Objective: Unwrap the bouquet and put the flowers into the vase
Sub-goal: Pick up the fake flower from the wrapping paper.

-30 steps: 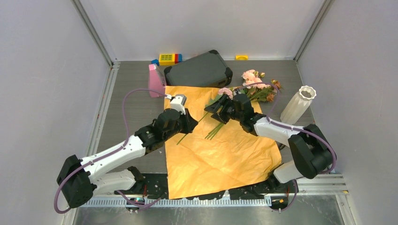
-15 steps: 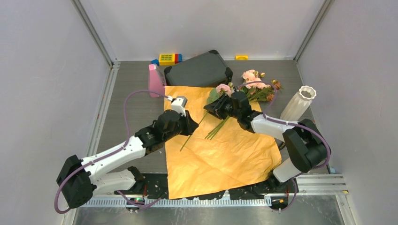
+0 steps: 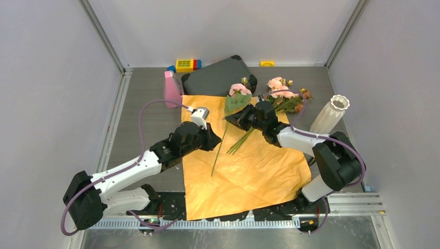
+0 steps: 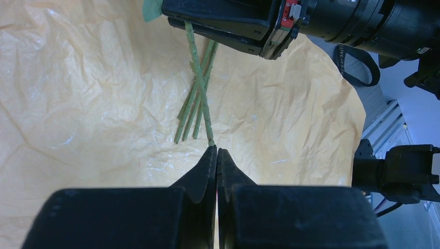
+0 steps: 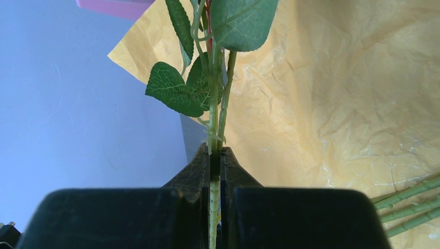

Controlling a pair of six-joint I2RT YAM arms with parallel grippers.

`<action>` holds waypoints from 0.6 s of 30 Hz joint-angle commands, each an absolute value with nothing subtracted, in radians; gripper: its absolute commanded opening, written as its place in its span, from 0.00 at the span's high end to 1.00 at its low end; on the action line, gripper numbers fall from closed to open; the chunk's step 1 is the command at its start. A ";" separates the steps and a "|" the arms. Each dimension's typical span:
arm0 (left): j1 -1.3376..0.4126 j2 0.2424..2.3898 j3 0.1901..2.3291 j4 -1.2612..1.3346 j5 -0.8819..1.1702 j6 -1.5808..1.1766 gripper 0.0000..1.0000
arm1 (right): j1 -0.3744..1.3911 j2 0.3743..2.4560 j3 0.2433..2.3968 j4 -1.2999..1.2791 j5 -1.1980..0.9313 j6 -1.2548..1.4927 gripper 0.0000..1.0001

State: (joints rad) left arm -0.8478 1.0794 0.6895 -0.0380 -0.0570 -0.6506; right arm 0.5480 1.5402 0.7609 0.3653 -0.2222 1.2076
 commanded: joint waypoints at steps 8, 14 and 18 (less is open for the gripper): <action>-0.841 1.091 0.753 -0.104 -0.057 -0.614 0.64 | 0.552 1.447 0.735 0.492 -0.193 1.120 1.00; -0.777 1.074 0.859 -0.285 0.008 -0.514 0.14 | 0.552 1.258 0.742 0.317 -0.127 0.896 1.00; -0.655 1.093 0.991 -0.481 0.177 -0.415 0.06 | 0.552 1.081 0.806 0.061 0.014 0.602 1.00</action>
State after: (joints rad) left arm -0.7483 1.0920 0.8562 -0.2943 0.0299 -0.5335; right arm 0.5480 1.2381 0.7280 0.2661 -0.1402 0.9150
